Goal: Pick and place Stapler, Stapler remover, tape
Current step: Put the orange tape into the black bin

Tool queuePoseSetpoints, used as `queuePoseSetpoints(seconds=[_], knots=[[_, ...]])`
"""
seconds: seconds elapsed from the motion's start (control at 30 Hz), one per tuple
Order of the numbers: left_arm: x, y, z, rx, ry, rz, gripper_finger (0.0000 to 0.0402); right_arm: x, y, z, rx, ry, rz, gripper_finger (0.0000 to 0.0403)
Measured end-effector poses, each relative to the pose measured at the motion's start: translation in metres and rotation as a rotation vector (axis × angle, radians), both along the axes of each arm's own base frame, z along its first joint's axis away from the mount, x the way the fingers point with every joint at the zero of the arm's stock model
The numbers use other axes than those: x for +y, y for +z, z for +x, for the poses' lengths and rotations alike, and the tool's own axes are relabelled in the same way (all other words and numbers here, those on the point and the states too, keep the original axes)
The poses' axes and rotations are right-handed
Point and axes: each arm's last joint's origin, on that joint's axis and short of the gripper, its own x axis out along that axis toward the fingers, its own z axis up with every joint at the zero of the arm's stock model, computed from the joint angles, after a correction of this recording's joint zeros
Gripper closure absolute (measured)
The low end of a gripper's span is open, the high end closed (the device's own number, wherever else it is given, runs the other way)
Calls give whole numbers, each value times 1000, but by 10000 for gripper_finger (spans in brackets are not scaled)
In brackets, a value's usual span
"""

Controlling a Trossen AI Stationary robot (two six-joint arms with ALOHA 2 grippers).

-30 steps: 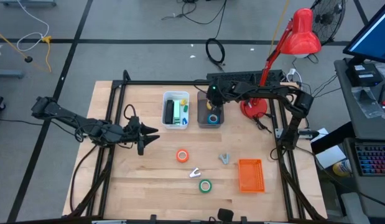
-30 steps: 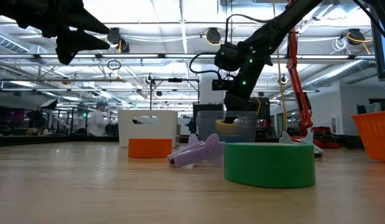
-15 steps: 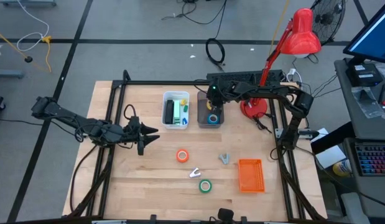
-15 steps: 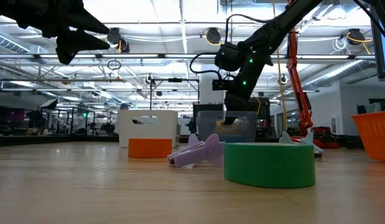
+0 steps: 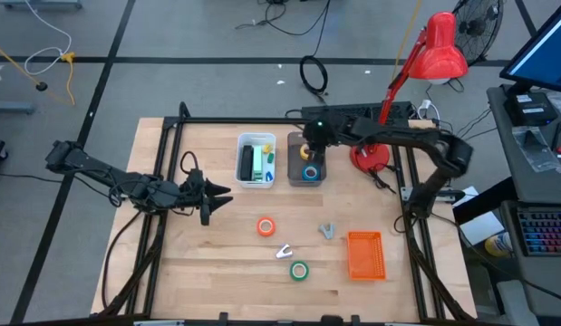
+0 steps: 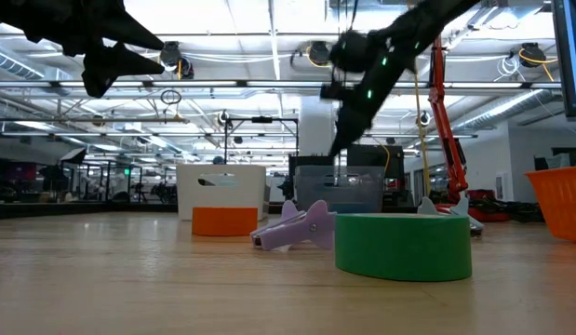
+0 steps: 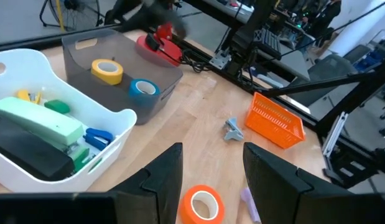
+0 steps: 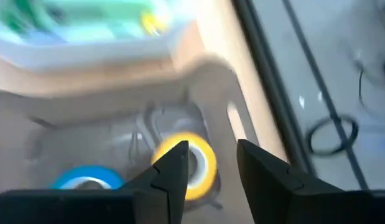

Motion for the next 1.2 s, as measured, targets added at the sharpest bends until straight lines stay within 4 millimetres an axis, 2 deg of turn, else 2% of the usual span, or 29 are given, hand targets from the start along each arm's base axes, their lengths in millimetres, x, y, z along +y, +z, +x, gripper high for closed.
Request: queuePoseSetpoints(seconds=[0.13, 0.3, 0.43, 0.63, 0.83, 1.03, 1.2], knots=[[0, 0, 0, -3, 4, -15, 231, 26, 44, -12, -158, 115, 8, 286], [0, 0, 0, 2, -3, 9, 231, 49, 87, -40, -322, 227, 107, 312], [0, 0, 0, -7, 10, -39, 231, 62, 108, -67, -364, 198, 168, 334], [-2, 5, 2, -71, -10, -137, 231, 79, 124, -105, -348, 172, 197, 359], [-4, 19, 5, -181, -75, -146, 231, 92, 115, -135, -423, 97, 261, 375], [-11, 32, 22, -147, -82, -96, 231, 103, 79, -158, -531, 13, 339, 386], [-18, 32, 45, -2, -64, -91, 231, 108, 44, -170, -680, -17, 369, 393]])
